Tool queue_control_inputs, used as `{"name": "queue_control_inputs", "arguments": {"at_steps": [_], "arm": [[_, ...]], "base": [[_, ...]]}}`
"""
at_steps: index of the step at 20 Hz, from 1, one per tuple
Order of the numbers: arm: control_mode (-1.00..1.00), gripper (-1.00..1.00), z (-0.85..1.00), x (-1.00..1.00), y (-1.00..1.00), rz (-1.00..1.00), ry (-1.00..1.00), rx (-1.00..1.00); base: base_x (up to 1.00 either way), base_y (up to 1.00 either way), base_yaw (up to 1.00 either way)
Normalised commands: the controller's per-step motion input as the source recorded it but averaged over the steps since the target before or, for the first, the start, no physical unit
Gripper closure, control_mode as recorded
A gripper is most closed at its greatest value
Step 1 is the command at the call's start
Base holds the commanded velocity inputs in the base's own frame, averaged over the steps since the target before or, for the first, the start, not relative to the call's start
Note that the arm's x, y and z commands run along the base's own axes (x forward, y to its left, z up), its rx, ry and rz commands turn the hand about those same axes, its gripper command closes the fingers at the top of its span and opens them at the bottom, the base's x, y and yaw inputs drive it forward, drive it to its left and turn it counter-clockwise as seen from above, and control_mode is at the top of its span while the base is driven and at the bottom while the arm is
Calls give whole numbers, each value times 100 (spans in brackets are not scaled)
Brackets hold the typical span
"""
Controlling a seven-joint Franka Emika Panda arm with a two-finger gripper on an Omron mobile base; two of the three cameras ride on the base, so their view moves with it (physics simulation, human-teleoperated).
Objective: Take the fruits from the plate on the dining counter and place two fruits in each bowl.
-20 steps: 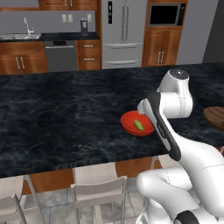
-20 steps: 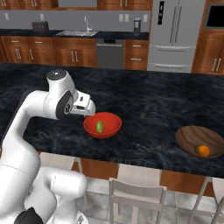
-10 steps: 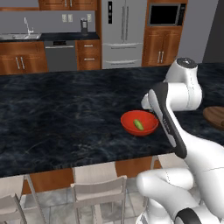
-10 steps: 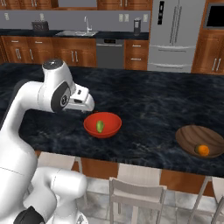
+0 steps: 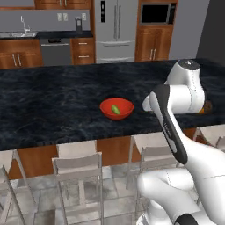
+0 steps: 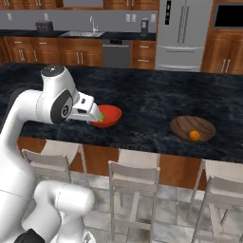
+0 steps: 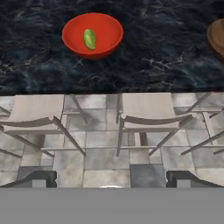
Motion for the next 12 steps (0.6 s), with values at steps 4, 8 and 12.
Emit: {"name": "queue_control_inputs", "arguments": {"at_steps": [4, 8, 12], "arm": [[100, -100, 0, 0, 0, 0, 0, 0], [100, -100, 0, 0, 0, 0, 0, 0], [100, -100, 0, 0, 0, 0, 0, 0]], "base": [[-1, -100, 0], [0, -100, 0], [0, -100, 0]]}}
